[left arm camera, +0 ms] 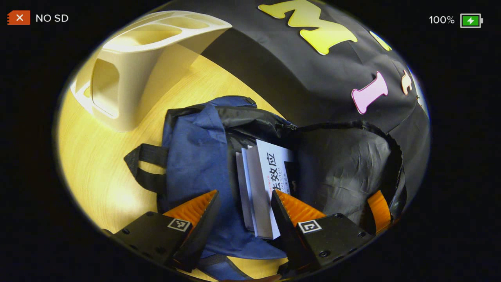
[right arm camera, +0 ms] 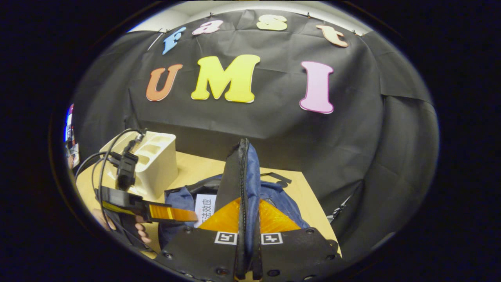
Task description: Open the schoolbag, grab two books from the bookshelf and put them into the schoolbag.
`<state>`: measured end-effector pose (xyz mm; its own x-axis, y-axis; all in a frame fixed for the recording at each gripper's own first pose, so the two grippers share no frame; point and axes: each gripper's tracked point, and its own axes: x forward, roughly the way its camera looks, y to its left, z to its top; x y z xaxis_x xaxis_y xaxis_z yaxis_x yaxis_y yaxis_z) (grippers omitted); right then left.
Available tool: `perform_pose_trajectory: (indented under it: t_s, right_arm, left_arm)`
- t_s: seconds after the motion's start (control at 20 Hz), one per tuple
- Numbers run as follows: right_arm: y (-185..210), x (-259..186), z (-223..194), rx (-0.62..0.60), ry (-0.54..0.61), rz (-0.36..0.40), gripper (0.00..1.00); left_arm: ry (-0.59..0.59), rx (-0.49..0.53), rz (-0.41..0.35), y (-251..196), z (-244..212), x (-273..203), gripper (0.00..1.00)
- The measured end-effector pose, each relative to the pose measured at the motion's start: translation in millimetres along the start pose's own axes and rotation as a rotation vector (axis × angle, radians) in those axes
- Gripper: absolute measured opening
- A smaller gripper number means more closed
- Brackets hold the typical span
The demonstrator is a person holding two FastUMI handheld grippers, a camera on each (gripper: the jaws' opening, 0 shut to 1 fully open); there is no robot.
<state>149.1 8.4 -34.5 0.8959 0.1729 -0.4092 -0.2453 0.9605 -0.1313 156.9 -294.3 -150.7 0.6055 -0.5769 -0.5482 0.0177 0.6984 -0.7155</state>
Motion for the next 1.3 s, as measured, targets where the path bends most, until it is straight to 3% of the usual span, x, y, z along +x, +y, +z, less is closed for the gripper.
perform_pose_trajectory:
  t_s: [0.3, 0.35, 0.4, 0.6, 0.65, 0.75, 0.8, 0.85, 0.9, 1.0, 1.05, 1.25, 1.3]
  right_arm:
    - [5.2, -11.9, -18.4, -0.009, 0.020, -0.047, 0.19]
    - [4.5, -13.1, -22.2, -0.012, 0.023, -0.062, 0.16]
    - [5.6, -14.6, -25.8, -0.017, 0.027, -0.071, 0.23]
    - [8.9, -26.9, -37.6, 0.016, 0.051, -0.109, 0.29]
    - [12.3, -32.3, -39.9, 0.022, 0.053, -0.109, 0.36]
    - [16.7, -43.2, -45.6, 0.026, 0.063, -0.112, 0.36]
    - [17.9, -48.7, -47.0, 0.024, 0.063, -0.117, 0.48]
    - [19.4, -55.1, -47.9, 0.025, 0.062, -0.122, 0.40]
    - [22.0, -63.9, -48.7, 0.028, 0.056, -0.122, 0.40]
    - [26.2, -82.7, -49.8, 0.034, 0.039, -0.122, 0.41]
    - [28.3, -92.6, -51.2, 0.036, 0.026, -0.118, 0.53]
    - [30.4, -141.3, -51.3, 0.070, -0.060, -0.113, 0.62]
    - [29.6, -153.0, -47.5, 0.091, -0.093, -0.109, 0.57]
  left_arm:
    - [-0.100, 0.096, 0.011, 18.2, 7.9, -45.9, 0.84]
    - [-0.123, 0.117, -0.001, 18.3, 11.0, -57.2, 0.84]
    - [-0.144, 0.138, -0.003, 20.1, 13.5, -68.6, 0.84]
    - [-0.228, 0.185, 0.022, 34.1, 26.5, -111.7, 0.84]
    - [-0.247, 0.192, 0.029, 38.0, 28.4, -122.7, 0.84]
    - [-0.278, 0.203, 0.044, 47.1, 30.3, -144.1, 0.84]
    - [-0.293, 0.213, 0.054, 51.8, 30.6, -154.6, 0.84]
    - [-0.313, 0.225, 0.071, 57.6, 31.6, -164.5, 0.84]
    - [-0.336, 0.245, 0.089, 61.5, 33.2, -176.2, 0.84]
    - [-0.380, 0.303, 0.124, 64.8, 33.9, -202.6, 0.84]
    - [-0.404, 0.341, 0.142, 64.2, 34.1, -217.1, 0.84]
    - [-0.548, 0.504, 0.227, 57.7, 34.6, -277.8, 0.84]
    - [-0.583, 0.536, 0.237, 54.8, 32.7, -292.3, 0.84]
